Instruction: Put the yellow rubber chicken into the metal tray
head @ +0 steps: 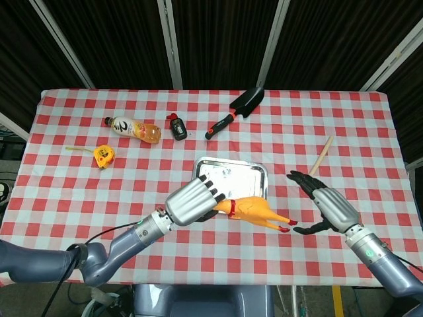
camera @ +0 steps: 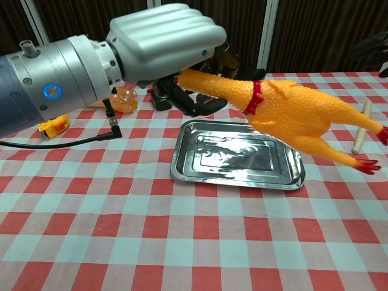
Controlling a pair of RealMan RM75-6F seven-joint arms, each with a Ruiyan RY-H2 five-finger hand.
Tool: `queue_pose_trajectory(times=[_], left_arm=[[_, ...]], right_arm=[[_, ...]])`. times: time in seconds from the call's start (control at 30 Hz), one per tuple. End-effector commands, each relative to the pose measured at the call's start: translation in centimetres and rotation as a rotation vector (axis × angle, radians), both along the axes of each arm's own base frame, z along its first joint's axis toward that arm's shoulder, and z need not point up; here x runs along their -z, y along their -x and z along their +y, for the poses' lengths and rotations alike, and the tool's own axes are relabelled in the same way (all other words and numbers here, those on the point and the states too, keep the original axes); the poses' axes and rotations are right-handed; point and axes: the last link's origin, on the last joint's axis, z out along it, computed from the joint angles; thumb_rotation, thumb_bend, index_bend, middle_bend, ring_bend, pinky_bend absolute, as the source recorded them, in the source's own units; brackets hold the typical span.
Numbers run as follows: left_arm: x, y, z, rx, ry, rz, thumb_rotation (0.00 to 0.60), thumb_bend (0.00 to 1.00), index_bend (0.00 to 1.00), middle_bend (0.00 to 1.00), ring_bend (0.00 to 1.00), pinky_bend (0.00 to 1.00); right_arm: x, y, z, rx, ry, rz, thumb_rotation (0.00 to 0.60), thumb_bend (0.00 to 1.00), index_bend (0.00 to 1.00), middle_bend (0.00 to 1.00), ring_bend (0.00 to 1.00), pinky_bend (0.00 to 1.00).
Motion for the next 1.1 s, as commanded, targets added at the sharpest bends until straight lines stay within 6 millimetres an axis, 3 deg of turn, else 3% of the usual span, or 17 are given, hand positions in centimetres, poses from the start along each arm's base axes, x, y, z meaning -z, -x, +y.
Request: queue_pose_trajectory(times=[0.03, 0.27, 0.57, 0.8, 1.0, 1.1], left_arm=[[1.0, 2.1, 0.7, -0.044, 0.022, 0.001, 0.6, 0.68, 0.63, 0.71, 0.63, 0.65], [2.8, 3.9, 2.5, -0.138, 0.057, -0.022, 0.6, 0.67, 0.62, 0.7, 0.63, 0.65], [6.6, 3.1, 5.0, -0.239, 0.112, -0.114, 0.6, 0.63, 0.62, 0.7, 0.63, 0.64], [8.4, 3.8, 6.0, -0.305, 0.135, -0.101, 0.6, 0.55, 0.6, 0.68, 0.61, 0.61], [9.6, 4.3, 6.0, -0.334, 0.148, -0.096, 0.6, 0.43, 0.55, 0.63, 0.57, 0.53], [9.9, 4.7, 6.0, -0.354, 0.149, -0.082, 0.6, 0.28, 0.46, 0.55, 0.48, 0.47]], right_arm=[[-1.2, 1.0, 0.1, 0.025, 0.05, -0.039, 0.6, 0.05, 0.0, 0.0, 0.0, 0.09], [-2.7, 1.7, 0.1, 0.029, 0.113, -0.085, 0.6, 0.05, 0.0, 0.0, 0.0, 0.09], [-3.0, 2.3, 0.2, 0.047, 0.132, -0.108, 0.6, 0.04, 0.0, 0.0, 0.0, 0.09], [-3.2, 2.8, 0.2, 0.072, 0.141, -0.105, 0.6, 0.04, 0.0, 0.0, 0.0, 0.09], [-2.9, 3.0, 0.1, 0.086, 0.138, -0.114, 0.6, 0.04, 0.0, 0.0, 0.0, 0.09], [-3.0, 2.9, -0.1, 0.089, 0.138, -0.124, 0.6, 0.04, 0.0, 0.0, 0.0, 0.09]])
